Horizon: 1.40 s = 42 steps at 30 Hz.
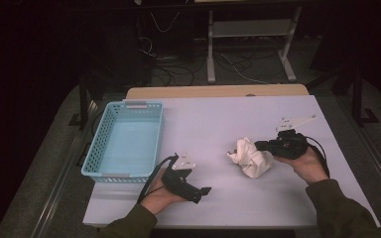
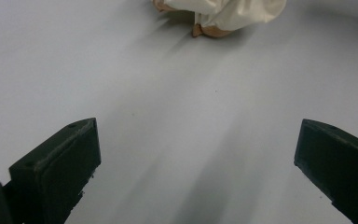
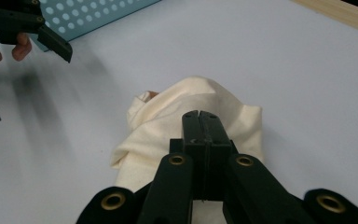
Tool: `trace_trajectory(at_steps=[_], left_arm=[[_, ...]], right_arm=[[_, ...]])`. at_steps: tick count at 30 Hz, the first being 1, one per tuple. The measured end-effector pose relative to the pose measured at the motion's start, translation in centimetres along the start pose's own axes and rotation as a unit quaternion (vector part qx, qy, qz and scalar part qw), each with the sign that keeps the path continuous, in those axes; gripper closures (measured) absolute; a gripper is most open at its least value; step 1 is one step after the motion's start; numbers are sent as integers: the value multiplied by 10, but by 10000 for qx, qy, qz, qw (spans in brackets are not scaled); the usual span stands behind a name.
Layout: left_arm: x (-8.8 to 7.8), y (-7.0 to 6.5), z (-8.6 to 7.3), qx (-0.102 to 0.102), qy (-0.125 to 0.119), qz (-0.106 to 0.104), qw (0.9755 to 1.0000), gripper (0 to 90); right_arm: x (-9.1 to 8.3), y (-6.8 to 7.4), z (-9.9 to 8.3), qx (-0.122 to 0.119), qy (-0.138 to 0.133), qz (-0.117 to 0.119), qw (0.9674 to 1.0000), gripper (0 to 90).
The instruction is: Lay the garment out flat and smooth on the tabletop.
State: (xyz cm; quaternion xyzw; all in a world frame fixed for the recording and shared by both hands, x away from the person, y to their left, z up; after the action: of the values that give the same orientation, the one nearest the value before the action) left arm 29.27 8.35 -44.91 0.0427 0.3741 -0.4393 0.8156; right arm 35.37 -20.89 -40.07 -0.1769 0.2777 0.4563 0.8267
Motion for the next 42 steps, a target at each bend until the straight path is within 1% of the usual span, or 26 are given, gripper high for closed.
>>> trace_trajectory(at_steps=[6, 22, 27, 31, 34, 35, 36, 37, 42], left_arm=[[0, -1, 0, -24, 0, -5, 10000, 0], [0, -1, 0, -34, -2, -8, 10000, 0], [0, -1, 0, -30, -2, -8, 10000, 0], [0, -1, 0, -32, -3, -12, 10000, 0], [0, -1, 0, -30, 2, -15, 10000, 0], [0, -1, 0, -37, 10, -14, 10000, 0], [1, -2, 0, -101, -58, -17, 9999, 0], [1, -2, 0, -84, -38, -22, 10000, 0], [1, -2, 0, -94, -50, -33, 9999, 0]], right_arm=[[-6, -8, -4, 106, -32, -108, 9999, 892], [-17, -25, -14, 320, -97, -335, 9989, 892], [-22, -32, -19, 425, -88, -443, 9981, 892], [-24, -36, -22, 458, -74, -509, 9976, 892], [-26, -43, -27, 577, -40, -617, 9964, 892], [-26, -43, -27, 577, -40, -617, 9964, 892], [-27, -45, -29, 591, -35, -633, 9962, 892], [-28, -47, -31, 626, -17, -670, 9958, 892], [-29, -53, -36, 700, 28, -728, 9949, 892]])
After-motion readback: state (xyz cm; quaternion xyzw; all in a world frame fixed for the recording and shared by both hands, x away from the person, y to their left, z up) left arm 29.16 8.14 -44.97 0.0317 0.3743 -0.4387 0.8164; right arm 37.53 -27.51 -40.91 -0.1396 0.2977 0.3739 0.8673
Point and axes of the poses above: each handheld gripper's, and its own axes: x roughly forward along the jaws, z roughly out of its top, y roughly to its left, the point moved 4 cm from there along x, roughly forward along the jaws, and after that the axes turned 12 degrees about -x, right-handed, at the moved point
